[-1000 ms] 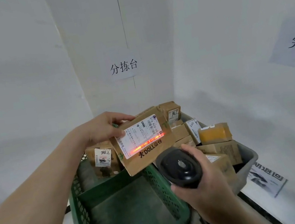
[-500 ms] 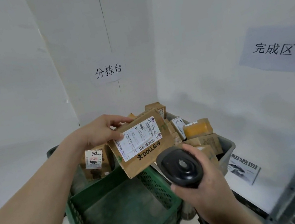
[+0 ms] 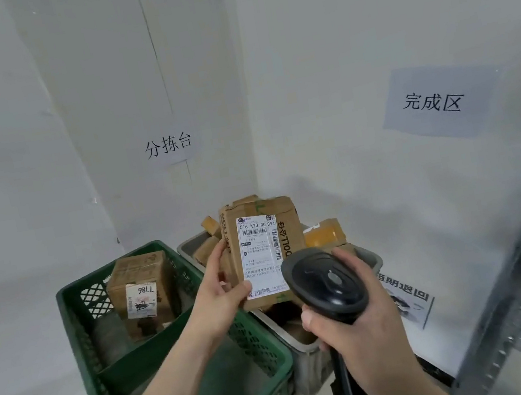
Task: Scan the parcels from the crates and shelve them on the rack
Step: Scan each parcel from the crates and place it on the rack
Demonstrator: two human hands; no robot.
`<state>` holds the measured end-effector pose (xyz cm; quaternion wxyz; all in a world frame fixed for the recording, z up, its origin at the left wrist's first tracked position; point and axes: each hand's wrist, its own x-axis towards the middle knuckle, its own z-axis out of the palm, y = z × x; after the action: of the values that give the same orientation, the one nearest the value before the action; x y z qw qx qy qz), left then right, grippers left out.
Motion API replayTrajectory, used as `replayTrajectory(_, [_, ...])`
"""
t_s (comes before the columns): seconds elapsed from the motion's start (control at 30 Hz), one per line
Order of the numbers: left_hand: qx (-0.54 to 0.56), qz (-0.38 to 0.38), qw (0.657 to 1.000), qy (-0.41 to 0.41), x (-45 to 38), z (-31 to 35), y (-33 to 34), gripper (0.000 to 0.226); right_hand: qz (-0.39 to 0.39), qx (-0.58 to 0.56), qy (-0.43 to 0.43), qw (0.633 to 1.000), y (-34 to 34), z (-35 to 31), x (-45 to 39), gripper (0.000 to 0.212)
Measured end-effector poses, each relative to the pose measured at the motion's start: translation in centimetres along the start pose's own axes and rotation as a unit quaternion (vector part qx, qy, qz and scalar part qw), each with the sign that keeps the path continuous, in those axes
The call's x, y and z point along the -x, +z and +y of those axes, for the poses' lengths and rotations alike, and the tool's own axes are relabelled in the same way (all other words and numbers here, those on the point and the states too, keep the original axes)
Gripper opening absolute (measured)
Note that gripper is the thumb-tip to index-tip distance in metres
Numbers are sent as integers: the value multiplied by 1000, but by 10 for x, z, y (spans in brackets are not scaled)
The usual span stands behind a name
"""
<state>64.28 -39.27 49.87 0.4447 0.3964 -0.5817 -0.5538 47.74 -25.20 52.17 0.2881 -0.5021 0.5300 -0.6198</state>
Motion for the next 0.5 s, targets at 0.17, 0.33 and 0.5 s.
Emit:
replayTrajectory(0.17, [-3,12,1000,21,13,-6,47,86,-7,-23,38,999,-32,-4,12,88])
replayTrajectory(0.33, [-11,11,1000,20,25,-8,89,90,10,-47,53,997,-69,-4,25,90])
replayTrajectory(0.5, [-23,17,999,26,38,-7,128,91,8,-53,60,997,-110,-7,36,84])
